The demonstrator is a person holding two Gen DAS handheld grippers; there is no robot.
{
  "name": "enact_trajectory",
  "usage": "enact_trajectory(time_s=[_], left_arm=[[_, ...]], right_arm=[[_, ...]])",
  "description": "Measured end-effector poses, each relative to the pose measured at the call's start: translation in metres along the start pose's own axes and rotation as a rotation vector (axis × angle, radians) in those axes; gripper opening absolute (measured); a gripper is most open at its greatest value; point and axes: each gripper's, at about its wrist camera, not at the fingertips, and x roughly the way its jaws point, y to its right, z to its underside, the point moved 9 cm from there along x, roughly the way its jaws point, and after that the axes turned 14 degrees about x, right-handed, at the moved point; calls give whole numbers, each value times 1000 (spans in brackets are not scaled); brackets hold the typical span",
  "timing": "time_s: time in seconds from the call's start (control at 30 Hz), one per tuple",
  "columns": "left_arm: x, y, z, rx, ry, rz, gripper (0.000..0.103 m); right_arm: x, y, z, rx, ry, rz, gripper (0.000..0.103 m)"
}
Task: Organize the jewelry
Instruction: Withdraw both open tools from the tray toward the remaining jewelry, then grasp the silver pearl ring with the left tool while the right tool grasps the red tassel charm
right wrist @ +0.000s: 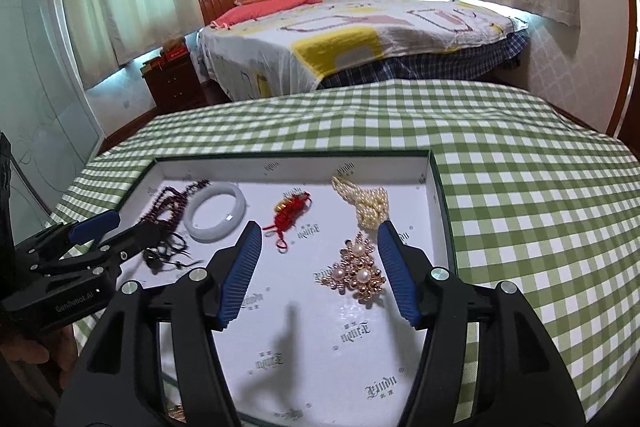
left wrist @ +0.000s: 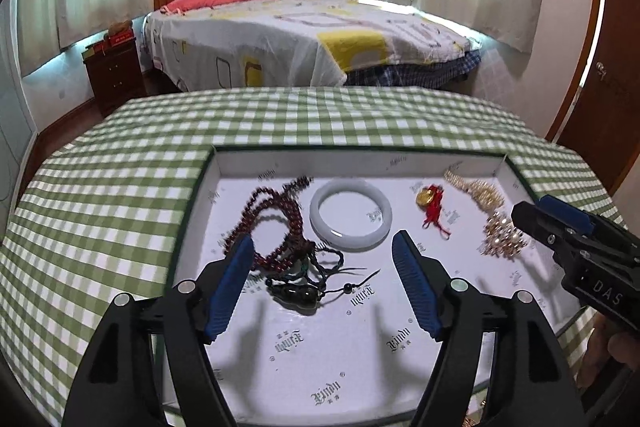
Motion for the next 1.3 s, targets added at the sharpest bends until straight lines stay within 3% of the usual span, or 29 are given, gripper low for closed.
enact_trajectory(time_s=[0.47, 1.03, 1.13, 1.3], left_arm=[[-49, -10, 12, -36, 46, -24, 70], [-66, 12, 70, -2, -22, -28, 69], [-61, 19, 81, 11, -47, -17, 62], [-55, 24, 93, 18, -74, -12, 60]], right_arm=[[-65, -13, 9, -15, 62, -22, 59], [-95, 14, 65, 3, 10, 29, 59], [-95, 16, 73, 5, -1, 31, 59], [-94, 19, 82, 10, -19, 28, 59]])
